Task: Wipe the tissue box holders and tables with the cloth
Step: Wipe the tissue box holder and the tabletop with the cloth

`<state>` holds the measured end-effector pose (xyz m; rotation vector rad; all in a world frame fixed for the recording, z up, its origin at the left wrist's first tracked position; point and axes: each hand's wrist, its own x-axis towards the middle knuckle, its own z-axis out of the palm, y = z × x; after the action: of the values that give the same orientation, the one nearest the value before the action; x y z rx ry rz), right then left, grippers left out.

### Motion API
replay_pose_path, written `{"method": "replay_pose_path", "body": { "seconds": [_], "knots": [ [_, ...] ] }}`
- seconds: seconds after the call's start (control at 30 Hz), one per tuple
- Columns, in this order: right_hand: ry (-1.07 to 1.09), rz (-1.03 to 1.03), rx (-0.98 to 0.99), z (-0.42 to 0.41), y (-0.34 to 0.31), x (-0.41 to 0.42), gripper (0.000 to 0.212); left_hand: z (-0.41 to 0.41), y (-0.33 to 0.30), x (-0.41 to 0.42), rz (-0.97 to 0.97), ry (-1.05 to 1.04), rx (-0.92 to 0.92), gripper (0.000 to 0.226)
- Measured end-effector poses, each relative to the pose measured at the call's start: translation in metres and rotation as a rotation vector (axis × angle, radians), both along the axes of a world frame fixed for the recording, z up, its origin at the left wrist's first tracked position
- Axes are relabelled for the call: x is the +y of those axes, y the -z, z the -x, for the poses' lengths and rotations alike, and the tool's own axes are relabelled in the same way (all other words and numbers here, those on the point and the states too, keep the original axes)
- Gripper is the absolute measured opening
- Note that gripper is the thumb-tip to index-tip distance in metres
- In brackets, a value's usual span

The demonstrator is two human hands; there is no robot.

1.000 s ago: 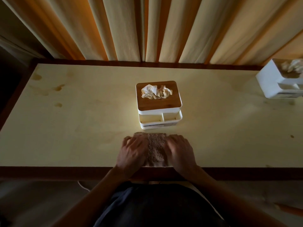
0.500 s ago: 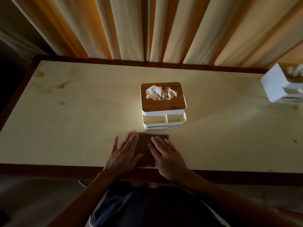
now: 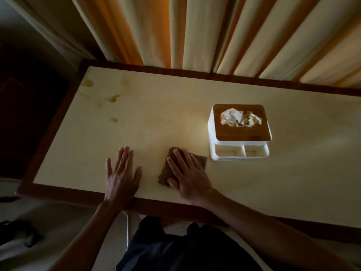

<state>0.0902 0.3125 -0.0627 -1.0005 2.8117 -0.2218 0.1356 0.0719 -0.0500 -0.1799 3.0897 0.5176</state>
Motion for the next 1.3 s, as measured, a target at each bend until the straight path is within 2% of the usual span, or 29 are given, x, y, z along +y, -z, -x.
{"method": "replay_pose_path", "body": {
  "seconds": [0.1,0.33,0.4,0.53,0.6,0.67,0.77,0.83,0.97,1.1,1.3],
  "knots": [
    [0.036,0.000,0.014,0.034,0.001,-0.037,0.066,0.017,-0.002,-0.031,-0.004,-0.002,-0.030,0.076],
    [0.364,-0.005,-0.033,0.142,-0.004,-0.128,0.071,0.041,0.002,-0.094,0.009,0.074,-0.037,0.073],
    [0.355,0.012,-0.004,0.131,0.000,-0.141,0.069,0.044,0.005,-0.110,-0.001,0.068,-0.030,0.072],
    [0.206,0.062,-0.026,0.035,0.002,-0.149,0.065,0.045,0.013,-0.120,-0.077,0.029,-0.017,0.078],
    [0.124,0.045,-0.076,-0.007,-0.004,-0.139,0.064,0.045,0.015,-0.118,-0.083,0.018,-0.019,0.080],
    [0.100,0.034,-0.037,-0.012,-0.005,-0.116,0.063,0.045,0.014,-0.116,-0.086,0.028,-0.025,0.082],
    [0.318,-0.022,0.039,0.031,0.002,-0.075,0.064,0.047,0.014,-0.118,-0.106,0.065,-0.017,0.083],
    [0.512,-0.080,-0.017,0.058,-0.001,-0.061,0.068,0.046,0.014,-0.121,-0.159,0.085,-0.023,0.083],
    [0.764,-0.061,-0.013,0.042,0.002,-0.106,0.070,0.047,0.008,-0.136,-0.255,0.034,-0.009,0.084],
    [0.637,-0.022,-0.054,0.021,-0.002,-0.191,0.072,0.058,0.004,-0.174,-0.237,-0.084,0.003,0.084],
    [0.579,-0.043,-0.068,0.097,-0.001,-0.253,0.072,0.082,0.001,-0.227,-0.188,-0.285,-0.024,0.079]
  ]
}}
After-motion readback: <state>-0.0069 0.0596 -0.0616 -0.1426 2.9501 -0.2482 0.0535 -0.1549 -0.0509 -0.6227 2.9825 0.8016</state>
